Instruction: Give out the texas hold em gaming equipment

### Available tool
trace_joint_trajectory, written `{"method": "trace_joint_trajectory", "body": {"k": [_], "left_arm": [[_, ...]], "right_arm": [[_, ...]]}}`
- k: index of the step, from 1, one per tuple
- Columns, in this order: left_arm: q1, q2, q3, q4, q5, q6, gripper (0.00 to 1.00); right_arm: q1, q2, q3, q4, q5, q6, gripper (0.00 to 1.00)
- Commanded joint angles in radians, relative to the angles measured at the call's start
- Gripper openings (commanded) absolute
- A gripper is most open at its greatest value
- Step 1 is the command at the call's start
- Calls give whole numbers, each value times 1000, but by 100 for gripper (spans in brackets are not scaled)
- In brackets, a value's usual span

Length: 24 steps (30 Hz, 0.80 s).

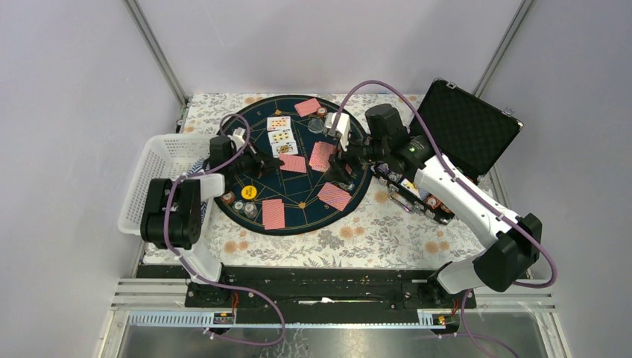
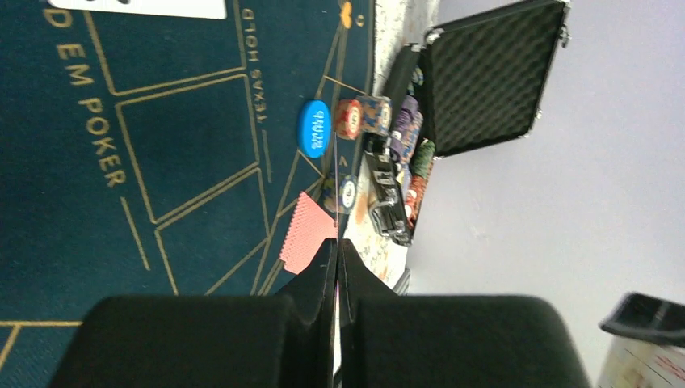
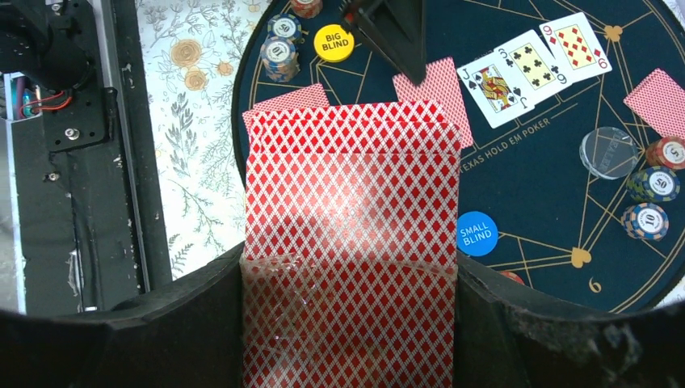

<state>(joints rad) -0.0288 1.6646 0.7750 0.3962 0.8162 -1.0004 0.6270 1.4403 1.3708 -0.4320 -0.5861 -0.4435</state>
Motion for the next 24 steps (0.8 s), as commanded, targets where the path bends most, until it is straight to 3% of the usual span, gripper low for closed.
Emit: {"method": "trace_joint_trajectory", "body": {"k": [1,10,17,19,24], "left_arm": [[-19,71,11,110,-100,12,0],[-23,207,31,196,-218,7,3],[-35,244,50,168,-275,24,7],[-36,246,55,150,-301,33,10],[-40,256,70,129,-336,40,29]], "right_arm": [[-7,-13,56,21,-49,13,0],[-7,-17,109,-39,-72,2,0],[-7,-27,88,-50,-63,-10,0],[-6,-27,88,-51,-63,-11,0],[-7,-29,84,-50,-74,-7,0]]}}
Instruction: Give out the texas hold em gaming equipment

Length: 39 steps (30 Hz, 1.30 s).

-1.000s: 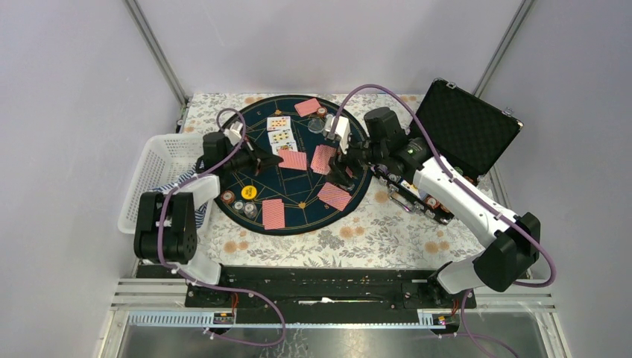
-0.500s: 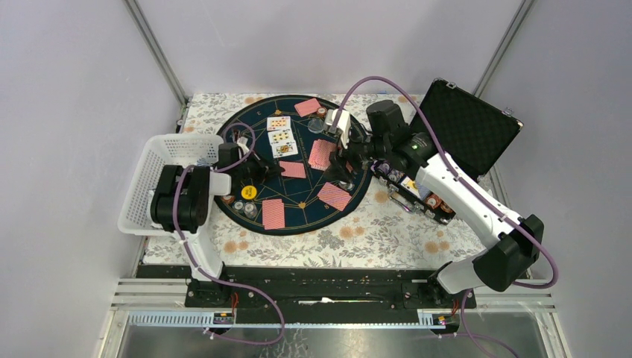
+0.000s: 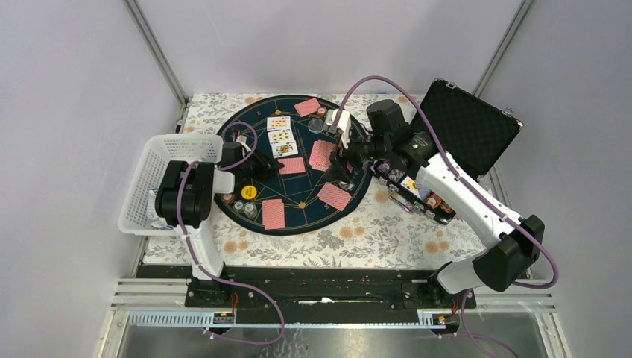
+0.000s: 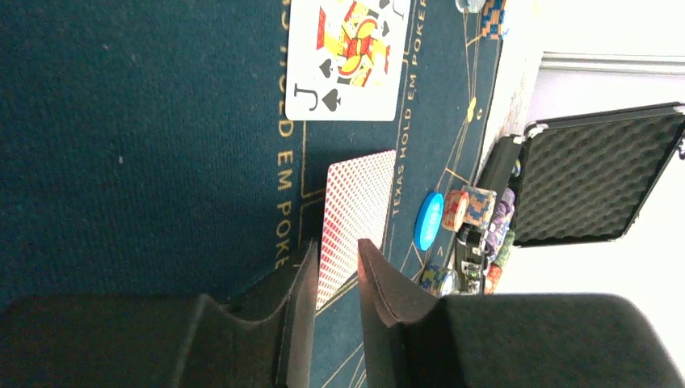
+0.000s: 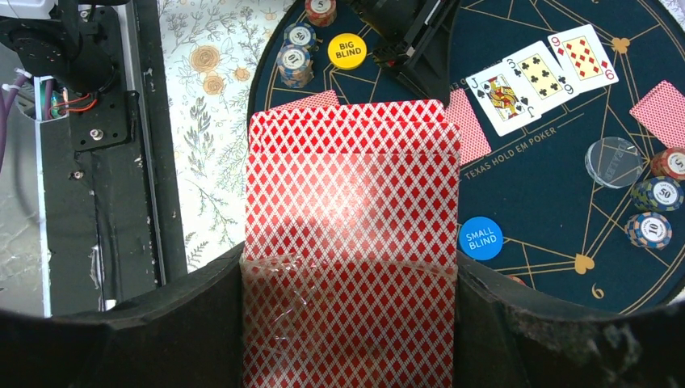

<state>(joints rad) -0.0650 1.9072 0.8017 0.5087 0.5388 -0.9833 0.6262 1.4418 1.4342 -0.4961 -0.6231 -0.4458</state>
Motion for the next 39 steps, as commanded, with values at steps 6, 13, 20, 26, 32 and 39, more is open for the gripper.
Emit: {"method": "trace_joint_trajectory", "body": {"k": [6,13,20,26,32,39], "left_arm": [[-19,-79,83,-137,-148,145,43],[-41,-272,190,-477,-378,362,49],[-57,-482,246,-566,-73,449,52],[-85,-604,261,-538,354,328,53],[-214,-654,240,-515,481,257,59],[-282,-645,211,-353,543,128,59]], "right_arm": [[-6,-34,12,15,-55,-5,0],[-5,-41,-11,31,-74,-4,0],[0,-59,-38,34,-101,-21,0],[45,-78,-63,-36,-98,-118,0],[49,-80,-74,-27,-118,-113,0],[50,-77,-74,-16,-123,-103,0]]}}
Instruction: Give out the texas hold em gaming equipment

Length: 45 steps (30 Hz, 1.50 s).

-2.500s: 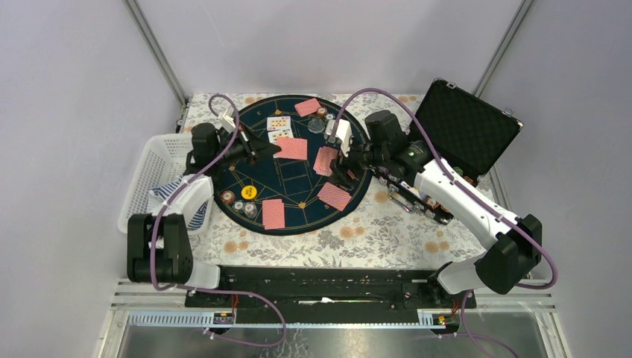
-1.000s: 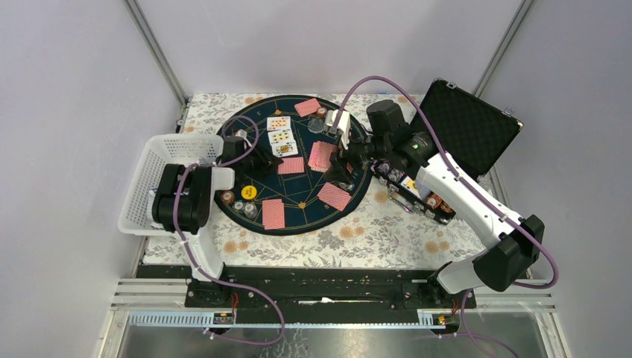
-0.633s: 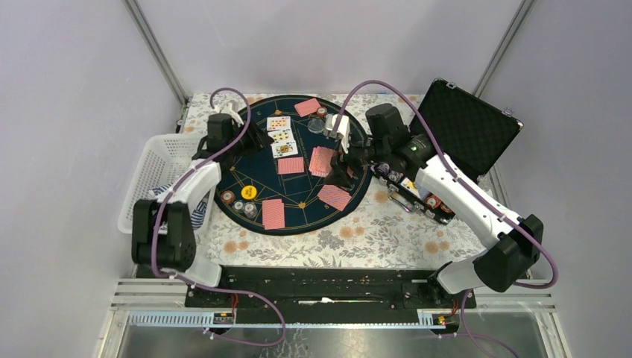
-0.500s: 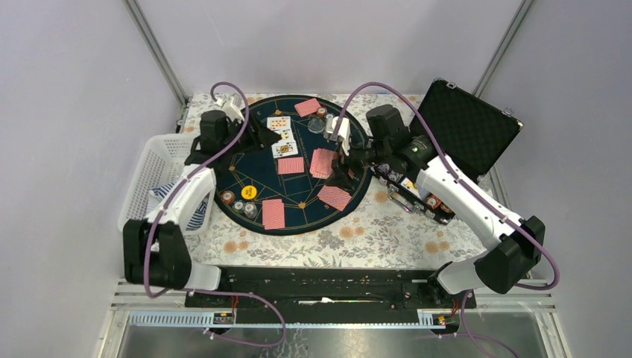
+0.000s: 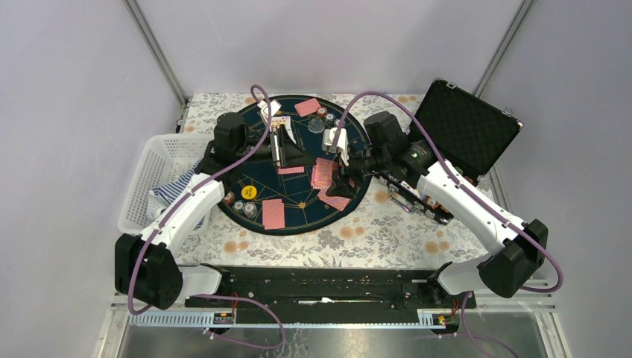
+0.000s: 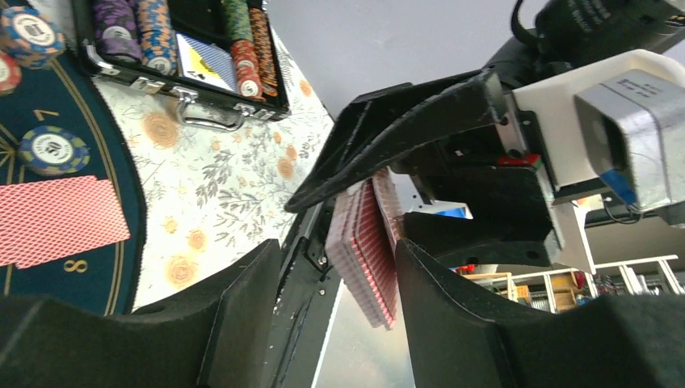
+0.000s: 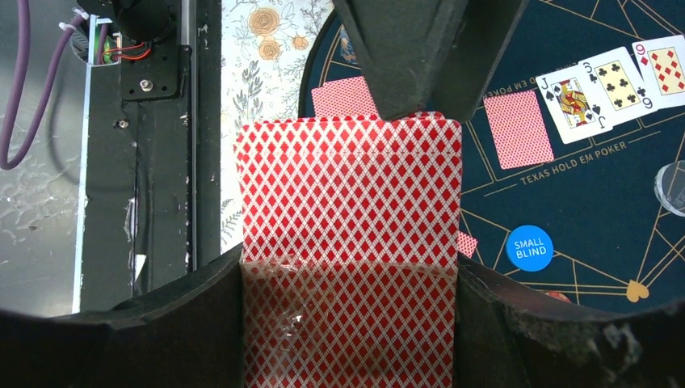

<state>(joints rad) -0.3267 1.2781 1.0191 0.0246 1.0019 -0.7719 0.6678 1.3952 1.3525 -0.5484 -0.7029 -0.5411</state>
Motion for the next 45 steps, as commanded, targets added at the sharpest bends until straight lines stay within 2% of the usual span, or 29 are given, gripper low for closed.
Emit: {"method": "trace_joint_trajectory", "body": {"k": [1,10,16,18,22,26,33,37,41,43,45], "left_arm": [[-27,-15,-6,128,80,-84,59],[-45,-9,-10,50,68,-31,59],[-36,-10,-13,-4,32,-1,53],[1,-17,-46,97,74,-93,53],[52,-56,-156,401,121,-314,57],[26,-62,-168,447,127,-355,60],[-53,-19,-123,336,106,-287,60],[-82,5,-103,293,105,-262,54],[-110,26,-83,287,103,-262,43],[-115,41,-72,287,105,-269,32],[-117,58,-63,291,110,-279,17]], "right_arm": [[9,-31,6,39,-41,-4,0],[9,-28,11,48,-37,6,0],[9,-24,23,49,-49,21,0],[9,-26,20,47,-44,17,0],[10,-34,7,45,-24,7,0],[9,-28,3,52,-21,11,0],[12,-12,16,65,-15,23,1],[16,-6,20,60,8,15,2],[37,0,21,42,42,-11,4],[50,1,20,35,63,-20,6],[56,3,24,27,77,-32,12]]}}
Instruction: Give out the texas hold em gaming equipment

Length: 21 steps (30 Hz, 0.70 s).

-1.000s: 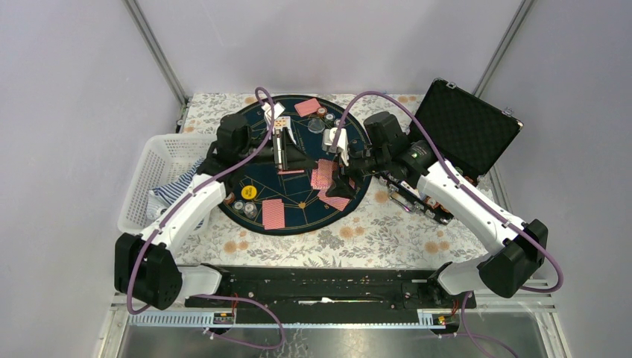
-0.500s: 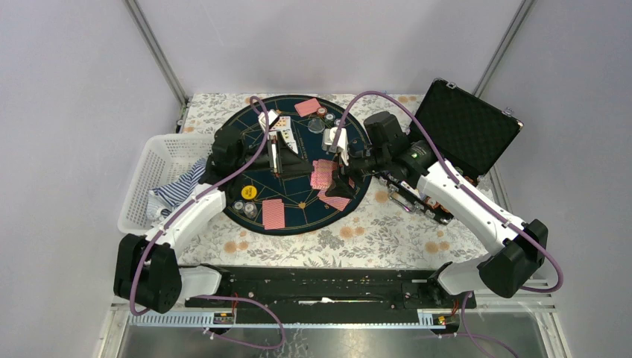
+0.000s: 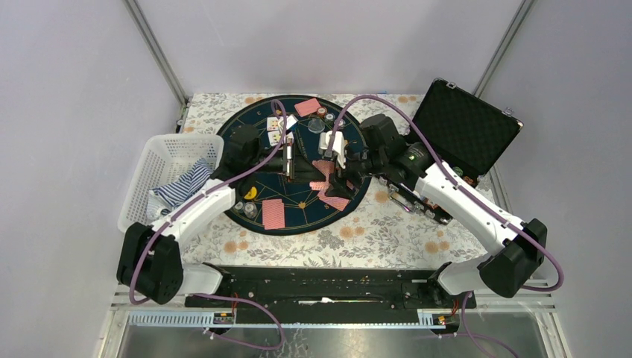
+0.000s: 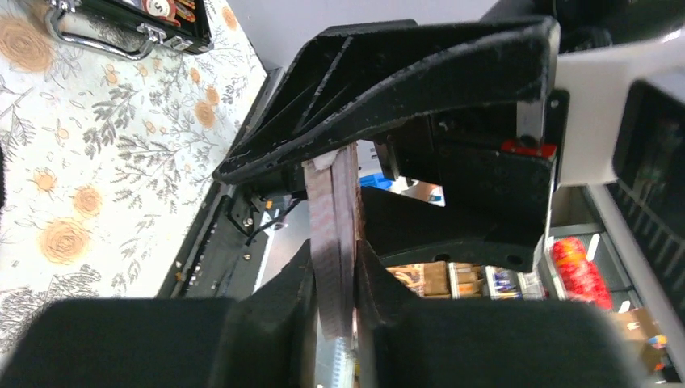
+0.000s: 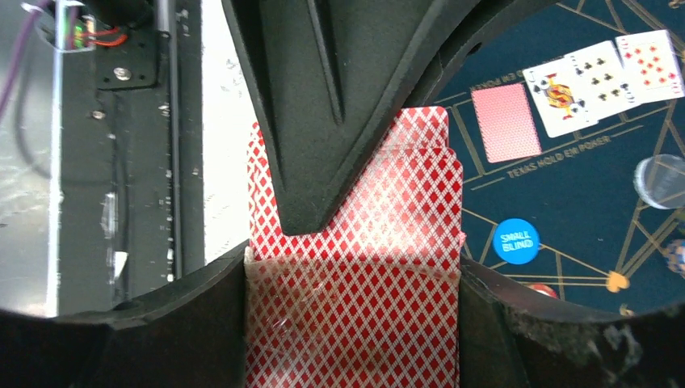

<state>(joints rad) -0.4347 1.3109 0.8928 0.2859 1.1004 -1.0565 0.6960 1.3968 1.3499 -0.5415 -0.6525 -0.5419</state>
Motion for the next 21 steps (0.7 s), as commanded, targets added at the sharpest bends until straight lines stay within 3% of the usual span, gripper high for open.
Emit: {"method": "trace_joint_trajectory", "body": {"k": [1,3,9,17,19,21], "left_arm": [[-10,32,68,30,12,3,10],[-10,43,75,15,17,6,0],[-11,59,97,-118,-1,78,0],[-24,74,104,-119,-8,63,0],[-25,81,101,-100,-6,41,0],[-25,85,95,-75,-1,15,0]], "right_arm": [[30,3,30,12,34,-40,18],[35,5,42,-12,52,-67,32],[55,13,78,-108,143,-165,75],[76,34,89,-122,201,-186,98],[81,41,91,-113,207,-181,99],[86,52,97,-109,225,-174,92]]}}
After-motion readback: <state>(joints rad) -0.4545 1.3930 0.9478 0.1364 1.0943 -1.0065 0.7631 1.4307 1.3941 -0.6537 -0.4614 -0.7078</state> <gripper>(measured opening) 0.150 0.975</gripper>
